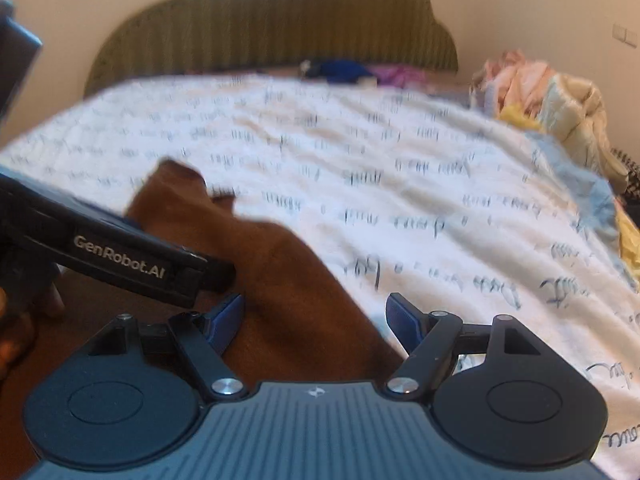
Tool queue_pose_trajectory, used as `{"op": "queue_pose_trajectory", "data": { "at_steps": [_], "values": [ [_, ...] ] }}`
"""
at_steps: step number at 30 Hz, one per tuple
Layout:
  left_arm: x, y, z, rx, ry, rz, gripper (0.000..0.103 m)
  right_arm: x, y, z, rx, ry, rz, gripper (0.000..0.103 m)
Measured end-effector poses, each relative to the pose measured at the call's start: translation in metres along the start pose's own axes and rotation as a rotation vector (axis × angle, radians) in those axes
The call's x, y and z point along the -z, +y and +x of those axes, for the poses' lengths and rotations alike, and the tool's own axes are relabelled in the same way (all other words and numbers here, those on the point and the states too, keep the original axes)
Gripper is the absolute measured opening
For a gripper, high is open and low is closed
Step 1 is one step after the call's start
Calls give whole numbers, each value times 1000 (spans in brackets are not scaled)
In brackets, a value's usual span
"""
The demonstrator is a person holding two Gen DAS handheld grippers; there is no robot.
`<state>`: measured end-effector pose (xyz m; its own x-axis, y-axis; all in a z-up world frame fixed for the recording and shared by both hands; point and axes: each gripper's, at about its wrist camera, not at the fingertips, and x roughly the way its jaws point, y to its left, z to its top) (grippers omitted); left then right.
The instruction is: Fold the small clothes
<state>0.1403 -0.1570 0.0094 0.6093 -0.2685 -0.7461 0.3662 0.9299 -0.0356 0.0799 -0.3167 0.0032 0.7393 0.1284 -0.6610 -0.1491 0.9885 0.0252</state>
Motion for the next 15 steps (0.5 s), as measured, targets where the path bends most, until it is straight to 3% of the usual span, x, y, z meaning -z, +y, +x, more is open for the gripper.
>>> {"op": "queue_pose_trajectory", "data": {
  "at_steps": [2,4,8,12,15],
  "values": [
    [3,2,-1,-2,-17,-14,103,4,-8,6,22,-3,45,103],
    [1,3,-6,-2,-18,-22,103,4,-16,6,-7,3,87,103],
    [6,5,-36,-16,-75,-41,103,2,-6,-25,34,-59,38,103],
    [22,12,-64,-44,-57,-137,103,7,6,-63,19,-114,49,103],
    [38,8,-82,-57,-76,-125,103,20,22,-86,51,-146,38,103]
  ]
}}
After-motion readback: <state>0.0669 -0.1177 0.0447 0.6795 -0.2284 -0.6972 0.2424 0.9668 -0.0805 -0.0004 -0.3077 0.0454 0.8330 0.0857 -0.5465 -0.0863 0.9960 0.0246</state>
